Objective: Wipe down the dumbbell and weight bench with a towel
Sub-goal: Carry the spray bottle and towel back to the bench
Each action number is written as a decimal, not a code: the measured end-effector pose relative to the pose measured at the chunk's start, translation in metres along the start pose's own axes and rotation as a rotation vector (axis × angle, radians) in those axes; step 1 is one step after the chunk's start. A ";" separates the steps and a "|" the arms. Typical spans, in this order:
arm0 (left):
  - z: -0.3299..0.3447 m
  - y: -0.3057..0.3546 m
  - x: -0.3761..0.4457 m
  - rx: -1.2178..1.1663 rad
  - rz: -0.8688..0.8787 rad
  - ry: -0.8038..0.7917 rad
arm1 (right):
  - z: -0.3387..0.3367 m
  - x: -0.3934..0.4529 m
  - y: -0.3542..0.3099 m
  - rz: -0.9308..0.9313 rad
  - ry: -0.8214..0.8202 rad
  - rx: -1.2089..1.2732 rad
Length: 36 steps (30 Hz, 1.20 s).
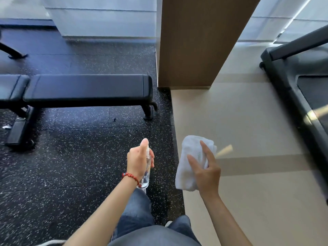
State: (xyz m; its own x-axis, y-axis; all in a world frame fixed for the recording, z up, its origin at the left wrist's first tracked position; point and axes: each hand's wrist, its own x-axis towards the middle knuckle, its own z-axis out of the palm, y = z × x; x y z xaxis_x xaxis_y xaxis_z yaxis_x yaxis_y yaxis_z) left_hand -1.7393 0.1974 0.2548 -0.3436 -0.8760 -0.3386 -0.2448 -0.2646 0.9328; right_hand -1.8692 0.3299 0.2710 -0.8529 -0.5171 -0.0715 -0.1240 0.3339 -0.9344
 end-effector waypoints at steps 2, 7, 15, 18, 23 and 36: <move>-0.014 0.014 0.039 0.001 0.009 0.009 | 0.031 0.024 -0.016 0.014 -0.007 0.013; -0.055 0.051 0.124 -0.003 0.011 0.046 | 0.104 0.077 -0.057 0.002 -0.045 0.029; -0.078 0.076 0.216 -0.052 -0.094 0.125 | 0.179 0.150 -0.088 -0.022 -0.133 0.012; -0.076 0.077 0.245 -0.052 -0.150 0.149 | 0.198 0.185 -0.089 -0.012 -0.166 0.007; -0.068 0.085 0.306 -0.033 -0.221 0.194 | 0.229 0.256 -0.094 -0.014 -0.217 -0.004; -0.064 0.113 0.423 -0.093 -0.378 0.407 | 0.302 0.389 -0.125 0.000 -0.342 -0.020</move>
State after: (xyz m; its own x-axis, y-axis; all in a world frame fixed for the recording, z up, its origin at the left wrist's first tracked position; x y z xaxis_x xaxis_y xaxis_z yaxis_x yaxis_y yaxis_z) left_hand -1.8547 -0.2289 0.2249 0.1349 -0.7932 -0.5938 -0.1956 -0.6088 0.7688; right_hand -2.0325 -0.1506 0.2546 -0.6341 -0.7502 -0.1873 -0.1370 0.3474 -0.9276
